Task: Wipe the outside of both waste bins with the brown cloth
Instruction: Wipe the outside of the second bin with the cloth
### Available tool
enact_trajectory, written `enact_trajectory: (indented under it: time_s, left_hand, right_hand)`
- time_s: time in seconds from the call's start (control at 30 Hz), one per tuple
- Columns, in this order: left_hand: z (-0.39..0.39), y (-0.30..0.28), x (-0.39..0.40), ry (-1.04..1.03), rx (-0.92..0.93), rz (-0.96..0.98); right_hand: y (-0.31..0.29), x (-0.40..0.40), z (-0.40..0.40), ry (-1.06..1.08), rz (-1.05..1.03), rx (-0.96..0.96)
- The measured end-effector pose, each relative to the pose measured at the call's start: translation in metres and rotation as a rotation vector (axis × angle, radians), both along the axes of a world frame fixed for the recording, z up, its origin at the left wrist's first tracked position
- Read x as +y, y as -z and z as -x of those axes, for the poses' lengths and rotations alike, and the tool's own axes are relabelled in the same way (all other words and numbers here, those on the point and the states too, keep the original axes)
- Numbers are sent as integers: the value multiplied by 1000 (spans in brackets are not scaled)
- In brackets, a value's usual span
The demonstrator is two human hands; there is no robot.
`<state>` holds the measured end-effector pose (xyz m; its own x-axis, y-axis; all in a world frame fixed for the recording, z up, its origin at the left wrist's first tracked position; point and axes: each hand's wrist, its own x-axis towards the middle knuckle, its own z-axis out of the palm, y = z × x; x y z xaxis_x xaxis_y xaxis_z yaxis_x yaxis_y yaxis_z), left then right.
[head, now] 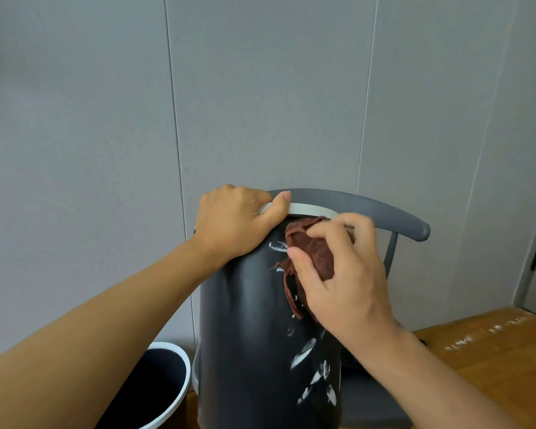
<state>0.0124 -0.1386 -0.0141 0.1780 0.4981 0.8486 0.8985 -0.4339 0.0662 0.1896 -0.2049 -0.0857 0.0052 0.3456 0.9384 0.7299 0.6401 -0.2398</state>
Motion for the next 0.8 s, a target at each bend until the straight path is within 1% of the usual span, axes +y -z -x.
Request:
enact_trajectory:
  time_s: [0.07, 0.2, 0.33, 0.43, 0.53, 0.67, 0.7, 0.73, 0.8]
  left_hand:
    - [2, 1, 0, -5, -10, -2]
    - [1, 1, -3, -8, -7, -11]
    - [0, 1, -5, -17, 2, -25]
    - [2, 1, -5, -10, -8, -28]
    - [2, 2, -5, -6, -4, -31]
    - [3, 1, -6, 3, -7, -12]
    - [2, 1, -6, 1, -4, -13]
    - [2, 1, -5, -2, 0, -18]
    - [0, 1, -5, 2, 4, -35]
  right_hand:
    - [13, -2, 0, -23, -46, 15]
    - [28, -13, 8, -22, 11, -33]
    - [5, -4, 4, -36, 34, -13]
    - [-13, 1, 5, -22, 110, -22]
    - [-16, -5, 7, -5, 131, -123]
    - [-8, -22, 3, -51, 170, -396]
    - [-10, -23, 2, -51, 177, -416]
    - [-15, -20, 1, -39, 176, -392]
    - [-26, -8, 0, 7, 160, -271]
